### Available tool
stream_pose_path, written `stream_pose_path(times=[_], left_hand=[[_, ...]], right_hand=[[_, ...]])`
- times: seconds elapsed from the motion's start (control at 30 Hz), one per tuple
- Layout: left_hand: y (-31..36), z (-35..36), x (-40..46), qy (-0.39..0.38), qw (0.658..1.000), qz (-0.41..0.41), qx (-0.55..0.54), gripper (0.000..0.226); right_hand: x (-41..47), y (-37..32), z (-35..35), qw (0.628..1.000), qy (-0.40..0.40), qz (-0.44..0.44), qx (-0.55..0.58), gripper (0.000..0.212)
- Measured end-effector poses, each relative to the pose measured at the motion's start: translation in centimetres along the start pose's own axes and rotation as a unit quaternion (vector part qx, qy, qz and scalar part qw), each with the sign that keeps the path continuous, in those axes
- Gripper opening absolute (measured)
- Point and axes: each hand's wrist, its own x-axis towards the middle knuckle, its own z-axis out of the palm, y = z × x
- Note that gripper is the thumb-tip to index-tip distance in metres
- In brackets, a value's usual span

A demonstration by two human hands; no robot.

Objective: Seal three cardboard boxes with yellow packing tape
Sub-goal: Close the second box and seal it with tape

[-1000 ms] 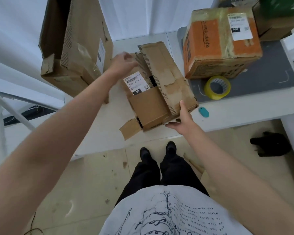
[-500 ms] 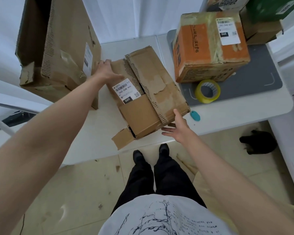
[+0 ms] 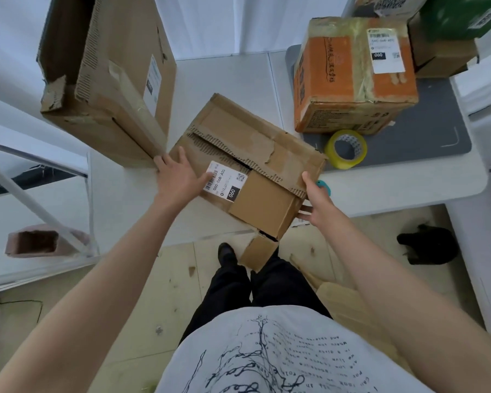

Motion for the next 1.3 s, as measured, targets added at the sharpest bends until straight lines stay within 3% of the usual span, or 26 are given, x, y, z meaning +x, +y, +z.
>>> stream_pose_path(times=[0.17,0.37,0.5,0.67,0.73,0.87,1.03,1.17,1.3], left_hand=[[-1.0,1.2,-3.4,-0.015,0.999,-0.035,0.009,0.111],[-2.0,2.5,-7.0,-0.013,0.999,-0.044,-0.017,0.125],[-2.5,3.4,-7.5,0.036,0.991,-0.051,-0.12,0.115],[-1.6,3.1,-5.8,0.083,0.982,-0.073,-0.151,0.099],[-1.2,2.7,-5.0,0.094,0.984,-0.077,-0.134,0.096],[1.2,2.1,-4.2,0.099,0.993,0.019,-0.065,0.091],[5.1,1.2,-2.2,0.018,0.983,0.16,-0.092,0.098],[6.0,0.1,-0.6,0.009,0.984,0.167,-0.059,0.121],[5.1,0.4,-0.1,0.015,0.982,0.179,-0.05,0.128]], right_hand=[[-0.1,-0.9,0.3,0.997,0.003,-0.044,-0.056,0.042],[0.6,-3.3,1.7,0.991,-0.041,-0.079,-0.104,0.058],[1.7,-6.0,2.9,0.985,-0.06,-0.096,-0.131,0.075],[2.2,-9.1,3.5,0.974,-0.144,-0.129,-0.116,0.072],[2.7,-9.5,3.2,0.967,-0.162,-0.149,-0.127,0.061],[2.4,-8.5,2.0,0.958,-0.092,-0.17,-0.21,0.034],[1.8,-5.3,-0.5,0.95,-0.087,-0.094,-0.286,0.043],[2.0,-3.8,-1.8,0.958,-0.104,-0.074,-0.256,0.042],[1.9,-3.0,-2.5,0.961,-0.106,-0.091,-0.238,0.036]])
